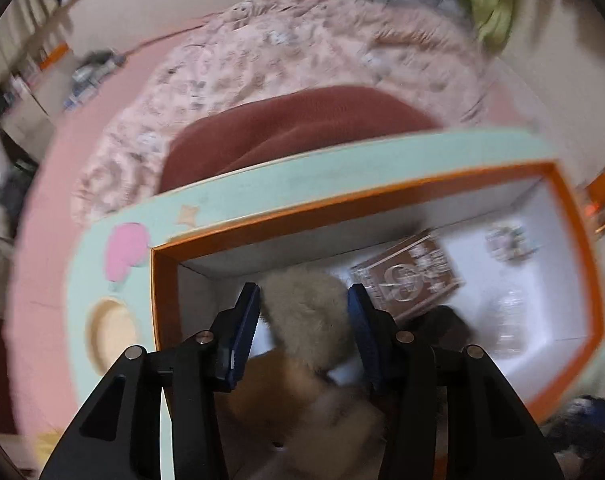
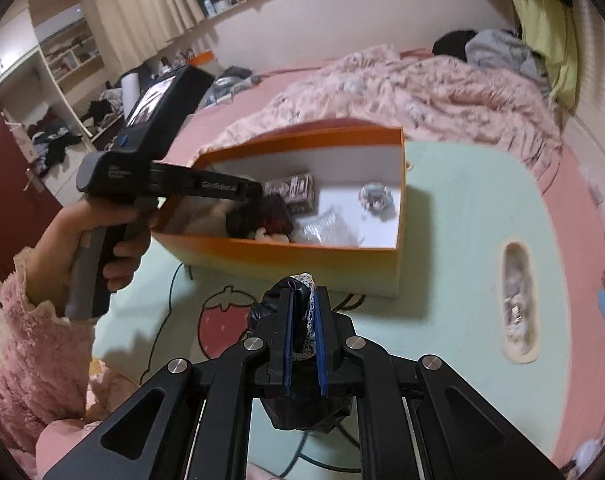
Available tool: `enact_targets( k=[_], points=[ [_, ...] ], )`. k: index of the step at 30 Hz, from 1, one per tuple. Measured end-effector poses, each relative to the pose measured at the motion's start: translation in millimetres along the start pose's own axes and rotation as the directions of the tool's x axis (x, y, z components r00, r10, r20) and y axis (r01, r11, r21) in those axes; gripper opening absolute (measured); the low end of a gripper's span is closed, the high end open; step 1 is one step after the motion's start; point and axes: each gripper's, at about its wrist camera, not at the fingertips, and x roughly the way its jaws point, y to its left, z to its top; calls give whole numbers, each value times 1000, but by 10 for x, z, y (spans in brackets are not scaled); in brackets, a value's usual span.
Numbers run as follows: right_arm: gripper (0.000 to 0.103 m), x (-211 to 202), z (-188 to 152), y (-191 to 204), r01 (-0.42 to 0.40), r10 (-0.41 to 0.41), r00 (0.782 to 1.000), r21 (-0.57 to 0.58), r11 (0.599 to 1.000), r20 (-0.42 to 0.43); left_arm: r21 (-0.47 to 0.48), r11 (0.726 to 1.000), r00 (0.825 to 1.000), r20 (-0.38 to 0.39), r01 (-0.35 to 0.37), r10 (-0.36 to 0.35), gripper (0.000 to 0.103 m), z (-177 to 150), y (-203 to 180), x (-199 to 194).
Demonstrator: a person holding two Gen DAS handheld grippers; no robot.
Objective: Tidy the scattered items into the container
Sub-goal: 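Lift both items out of the box and set them on the table beside it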
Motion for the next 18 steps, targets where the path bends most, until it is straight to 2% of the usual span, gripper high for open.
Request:
enact_targets(
  k=[1, 3, 6, 8, 11, 15, 18],
  points=[
    [9, 27, -11, 0, -1, 1, 1000, 0, 1000, -3, 21, 999, 999, 5, -37, 37, 44, -15, -39, 23],
    [9, 54, -4, -27, -2, 2, 1000, -3, 1000, -7, 31, 999, 999, 21, -35, 34, 44, -13, -58, 14],
    [9, 60, -14, -30, -5, 5, 1000, -8, 1000, -6, 31, 999, 998, 44, -42, 40, 39, -8, -24, 13],
    [10, 64, -22, -31, 5, -5, 1000, -10, 1000, -1, 30, 999, 998, 62, -17, 15, 38, -7, 10, -1],
    [10, 71, -26, -58, 7, -7, 1000, 3, 1000, -1, -10, 997, 991, 111, 78, -76, 38, -7, 116, -124],
    [10, 90, -21, -102, 5, -4, 1000, 20, 1000, -2, -58, 983, 961, 229, 173, -156, 38, -84, 285, -573],
    [10, 118, -24, -103, -1, 1, 1000, 25, 1000, -5, -56, 953, 913, 308, 299, -268, 38, -290, 399, -953]
  ],
)
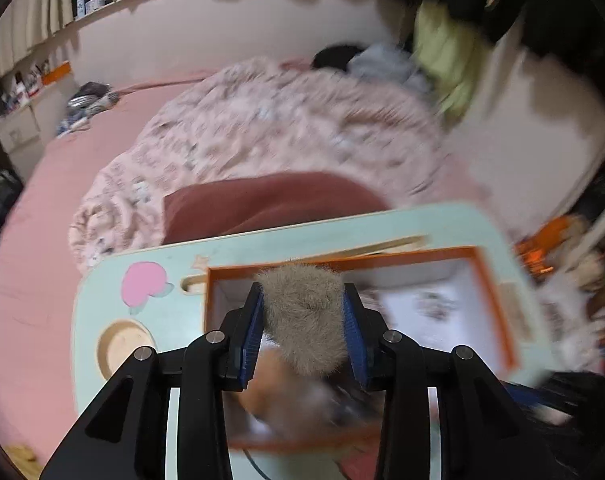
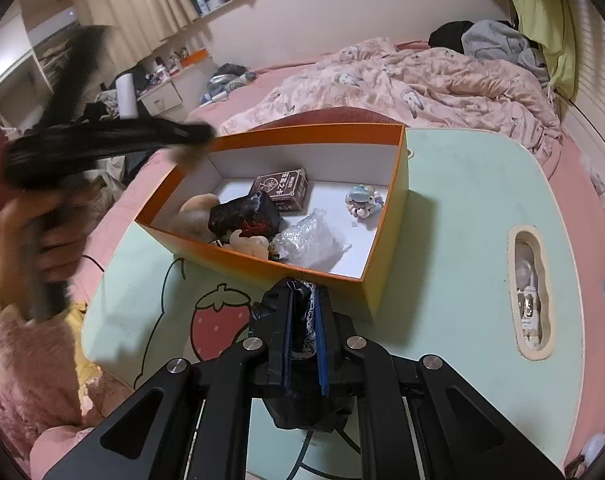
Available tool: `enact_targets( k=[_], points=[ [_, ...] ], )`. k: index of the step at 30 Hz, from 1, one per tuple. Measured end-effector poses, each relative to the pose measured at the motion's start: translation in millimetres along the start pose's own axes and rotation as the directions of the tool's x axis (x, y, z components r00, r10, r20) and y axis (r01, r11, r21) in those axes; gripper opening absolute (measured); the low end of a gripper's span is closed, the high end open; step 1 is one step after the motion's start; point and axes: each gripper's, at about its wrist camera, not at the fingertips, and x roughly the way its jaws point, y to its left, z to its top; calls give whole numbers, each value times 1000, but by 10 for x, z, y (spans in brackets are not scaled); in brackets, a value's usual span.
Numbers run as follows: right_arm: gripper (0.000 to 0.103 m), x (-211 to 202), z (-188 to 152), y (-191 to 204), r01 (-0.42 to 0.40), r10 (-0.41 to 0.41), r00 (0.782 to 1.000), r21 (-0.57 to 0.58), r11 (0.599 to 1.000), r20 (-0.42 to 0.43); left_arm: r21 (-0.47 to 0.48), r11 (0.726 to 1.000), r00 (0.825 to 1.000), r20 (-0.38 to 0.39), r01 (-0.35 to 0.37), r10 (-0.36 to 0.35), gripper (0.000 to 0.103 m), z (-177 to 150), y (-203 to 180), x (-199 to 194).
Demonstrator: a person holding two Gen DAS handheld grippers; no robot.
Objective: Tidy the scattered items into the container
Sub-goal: 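Lift both items out of the box and set them on the table beside it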
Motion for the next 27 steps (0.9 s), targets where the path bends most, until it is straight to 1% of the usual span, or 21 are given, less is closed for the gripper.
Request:
enact_targets(
  k=[2, 4, 7, 8, 11, 15, 17, 20, 21, 22, 25, 27],
  points=[
    [13, 31, -3, -5, 0, 0, 1000, 2, 1000, -4, 7, 997, 997, 27, 75, -75, 38, -177, -14, -235],
    [13, 71, -5, -7, 1, -1, 1000, 6, 1000, -13, 6, 995, 994, 31, 101, -102, 38, -406, -32, -335],
    [14, 170, -14, -27, 2, -1, 999, 13, 1000, -40, -16, 989, 989, -15, 145, -145, 38, -765, -60, -259],
    [15, 201, -24, -31, 5, -4, 999, 16, 1000, -44, -17, 989, 988, -31, 148, -149, 38, -883, -77, -200],
    [19, 231, -40, -44, 15, -14, 999, 19, 1000, -32, -13, 991, 990, -48, 134, -135, 38, -1089, -157, -1],
    [36, 173, -65, -117, -9, 8, 1000, 48, 999, 9, 17, 995, 994, -42, 103, -102, 39, -1210, -265, 196],
    [37, 118, -75, -161, -37, 34, 999, 70, 997, 37, 39, 996, 997, -19, 80, -80, 41, -1244, -318, 218],
    [39, 3, -80, -165, -53, 46, 995, 76, 996, 89, 57, 997, 998, 12, 54, -54, 54, -1291, -363, 192],
    [41, -37, -80, -159, -58, 50, 993, 78, 995, 105, 56, 997, 998, 26, 55, -57, 62, -1313, -360, 168],
    [41, -64, -75, -155, -63, 54, 992, 80, 995, 114, 53, 996, 996, 53, 65, -67, 65, -1329, -360, 130],
    [42, -110, -63, -154, -67, 55, 990, 89, 994, 130, 42, 995, 992, 85, 90, -93, 68, -1337, -302, 75],
    [42, -108, -62, -165, -66, 54, 990, 97, 993, 129, 24, 996, 992, 91, 90, -92, 68, -1332, -258, 62]
  ],
)
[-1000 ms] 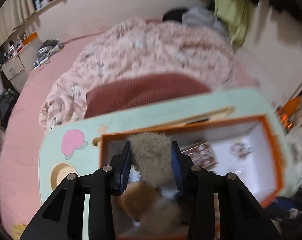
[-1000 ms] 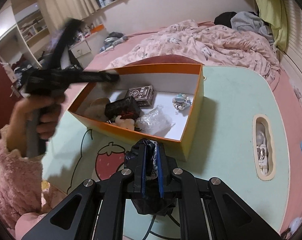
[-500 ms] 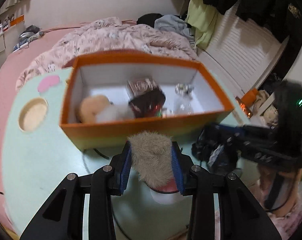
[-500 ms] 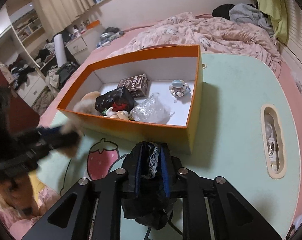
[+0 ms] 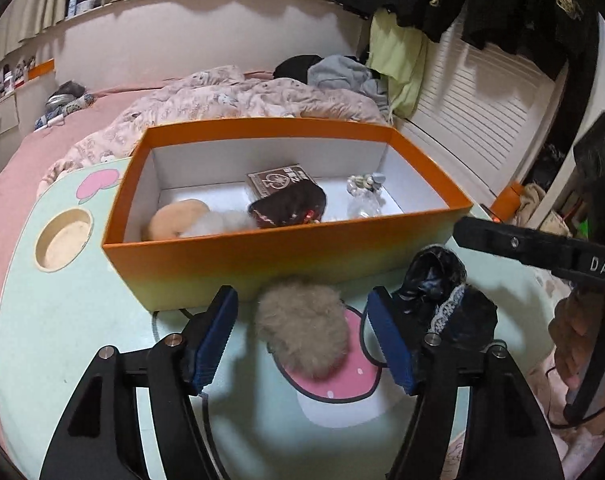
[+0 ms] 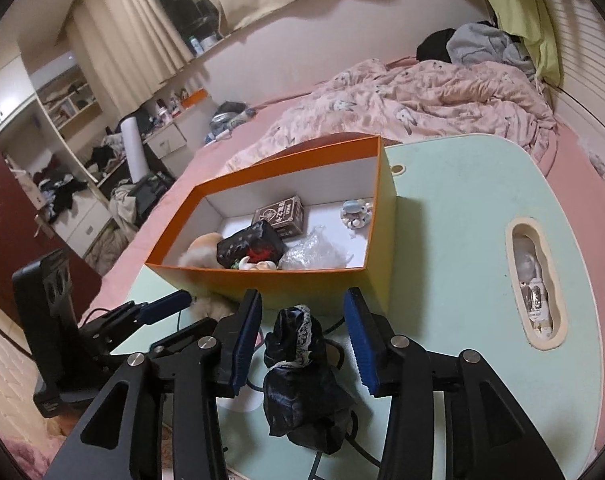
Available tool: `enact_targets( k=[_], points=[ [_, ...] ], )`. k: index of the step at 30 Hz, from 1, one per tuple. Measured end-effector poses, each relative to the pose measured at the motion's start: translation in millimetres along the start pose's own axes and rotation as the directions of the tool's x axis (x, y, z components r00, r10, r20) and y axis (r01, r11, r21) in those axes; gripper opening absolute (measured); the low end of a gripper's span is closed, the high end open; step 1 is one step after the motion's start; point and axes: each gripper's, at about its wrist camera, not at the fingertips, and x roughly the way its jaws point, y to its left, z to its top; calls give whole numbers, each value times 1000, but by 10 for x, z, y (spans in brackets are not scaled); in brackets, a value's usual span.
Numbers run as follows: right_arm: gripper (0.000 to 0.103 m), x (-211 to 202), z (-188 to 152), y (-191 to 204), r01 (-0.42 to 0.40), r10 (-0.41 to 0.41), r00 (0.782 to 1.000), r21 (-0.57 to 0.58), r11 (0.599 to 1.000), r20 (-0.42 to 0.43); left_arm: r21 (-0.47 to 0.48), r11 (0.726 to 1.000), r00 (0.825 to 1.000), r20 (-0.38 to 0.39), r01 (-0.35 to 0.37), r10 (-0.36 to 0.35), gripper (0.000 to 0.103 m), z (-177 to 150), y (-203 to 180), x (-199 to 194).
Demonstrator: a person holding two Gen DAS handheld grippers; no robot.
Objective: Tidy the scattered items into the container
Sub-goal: 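Lift both items out of the box and set them on the table beside it, then reach into the box and grasp the black leopard-print pouch with the right tool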
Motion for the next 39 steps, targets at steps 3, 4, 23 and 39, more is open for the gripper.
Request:
enact_targets(
  k=[3, 4, 23, 39],
  points=[
    [42, 11, -23, -26, -4, 4, 1000, 14, 1000, -8, -35, 999, 1000, 12, 7, -7, 68, 9, 64, -25],
    [42, 11, -33, -29, -5, 5, 1000, 16, 1000, -10, -45, 999, 1000, 18, 11, -10, 68, 2, 77, -36],
    [42, 17, -72, 63, 17, -17, 1000, -6, 1000, -26, -152, 985, 993, 63, -87, 98, 78, -175, 187, -132],
    [39, 622, 793, 319, -48, 35, 966, -46, 998, -258, -194, 977, 991, 87, -84, 103, 79, -178, 255, -153]
  ],
)
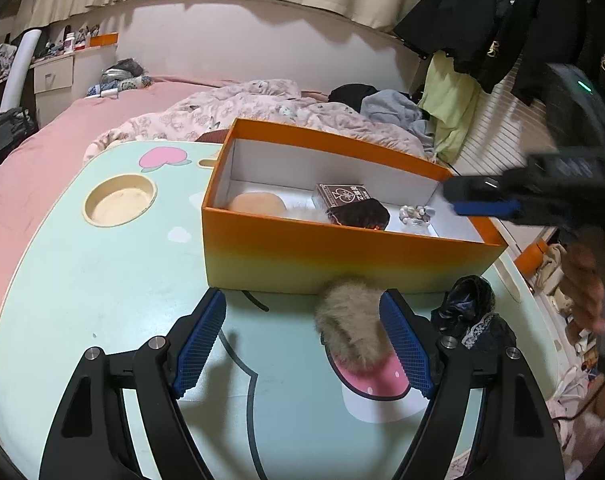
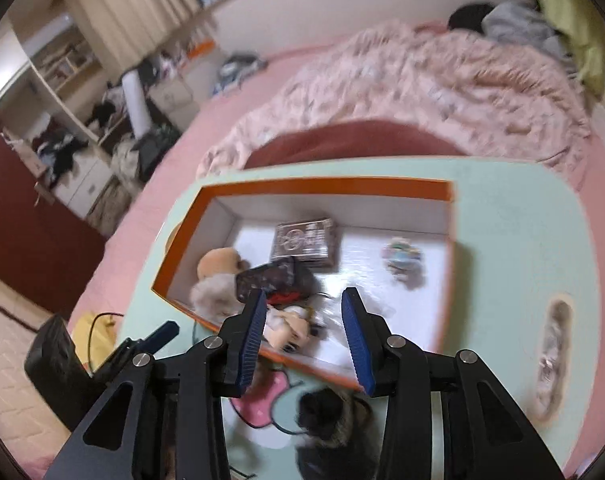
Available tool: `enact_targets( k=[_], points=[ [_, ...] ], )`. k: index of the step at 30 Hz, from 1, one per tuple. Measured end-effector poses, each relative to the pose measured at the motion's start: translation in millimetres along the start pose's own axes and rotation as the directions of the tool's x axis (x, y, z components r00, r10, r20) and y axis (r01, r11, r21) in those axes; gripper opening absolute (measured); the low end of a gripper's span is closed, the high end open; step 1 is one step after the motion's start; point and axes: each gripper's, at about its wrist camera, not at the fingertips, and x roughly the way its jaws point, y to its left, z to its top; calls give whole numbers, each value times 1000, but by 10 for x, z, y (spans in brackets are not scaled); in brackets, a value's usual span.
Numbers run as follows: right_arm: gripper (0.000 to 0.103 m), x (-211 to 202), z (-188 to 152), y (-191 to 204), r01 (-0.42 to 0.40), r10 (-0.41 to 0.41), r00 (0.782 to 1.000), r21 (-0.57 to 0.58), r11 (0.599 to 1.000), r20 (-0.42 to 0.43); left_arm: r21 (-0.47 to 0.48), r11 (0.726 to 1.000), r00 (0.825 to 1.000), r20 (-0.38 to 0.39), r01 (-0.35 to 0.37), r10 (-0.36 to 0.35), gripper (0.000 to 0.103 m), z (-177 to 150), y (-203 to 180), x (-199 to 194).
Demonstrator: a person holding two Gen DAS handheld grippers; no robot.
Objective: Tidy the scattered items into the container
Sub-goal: 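Reach into the box and grasp the black leopard-print pouch with the right tool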
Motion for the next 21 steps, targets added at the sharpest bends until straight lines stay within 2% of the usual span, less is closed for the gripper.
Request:
enact_targets(
  k=[4, 8, 9, 14, 17, 21],
  points=[
    [39, 358, 159, 35, 5, -1, 990, 31, 1000, -141, -2, 1000, 1000, -1, 1, -1, 79, -5, 16, 4],
    [41, 658, 210, 48, 10, 11, 967, 80, 997, -254, -10, 1000, 1000, 0, 4, -4, 79, -7, 23, 4],
    [47, 690, 212, 45, 5, 20, 965, 94, 996, -261, -11, 1000, 1000, -1, 6, -6, 79, -7, 23, 6],
    [51, 787, 310, 21, 9, 41, 962, 180, 984, -269, -5, 1000, 1000, -5, 9, -9, 79, -20, -1, 14],
    [52, 799, 360, 55, 7, 39, 962, 166, 986, -271, -7, 1000, 1000, -10, 10, -10, 79, -24, -2, 25],
    [52, 687, 418, 57, 29, 2, 972, 128, 991, -237, -13, 1000, 1000, -14, 14, -14, 79, -30, 9, 35]
  ],
)
